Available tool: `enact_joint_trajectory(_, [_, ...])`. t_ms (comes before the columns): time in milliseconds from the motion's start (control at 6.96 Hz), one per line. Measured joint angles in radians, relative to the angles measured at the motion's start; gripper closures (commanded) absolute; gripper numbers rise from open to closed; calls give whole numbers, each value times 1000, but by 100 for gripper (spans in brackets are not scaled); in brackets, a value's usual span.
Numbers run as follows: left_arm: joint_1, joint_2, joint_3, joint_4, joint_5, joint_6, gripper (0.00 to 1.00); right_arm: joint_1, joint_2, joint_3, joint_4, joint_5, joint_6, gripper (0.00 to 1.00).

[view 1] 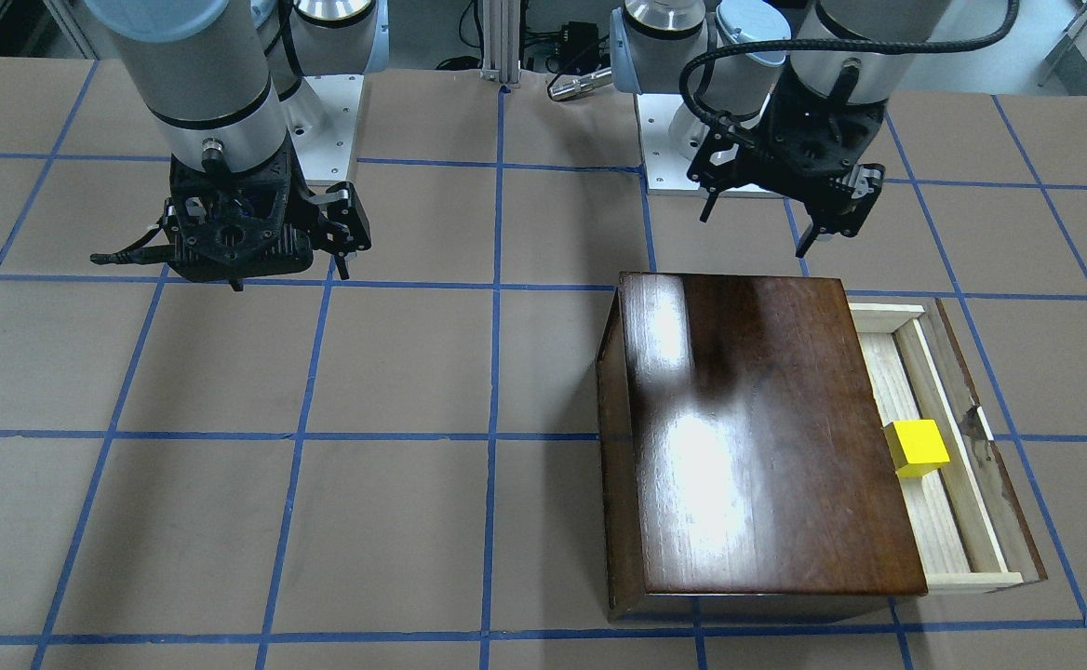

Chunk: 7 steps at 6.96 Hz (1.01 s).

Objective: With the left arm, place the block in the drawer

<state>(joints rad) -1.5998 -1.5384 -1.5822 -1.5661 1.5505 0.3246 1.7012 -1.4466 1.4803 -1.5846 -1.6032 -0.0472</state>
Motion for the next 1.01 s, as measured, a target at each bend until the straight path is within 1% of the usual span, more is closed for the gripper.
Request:
enact_joint_trajectory(144, [-40,-2,-1,8,6,-149,0,0,0,0,0,0,1,0])
enact_joint_trajectory(431, [-66,1,-5,46,31,-323,0,0,0,0,0,-1,0,0])
enact_joint_trajectory(574, [-66,6,-6,57,45,-364,0,0,0,0,0,-1,0,0])
enact_joint_trajectory(1005, [-61,5,-7,63,51,-382,0,0,0,0,0,-1,0,0])
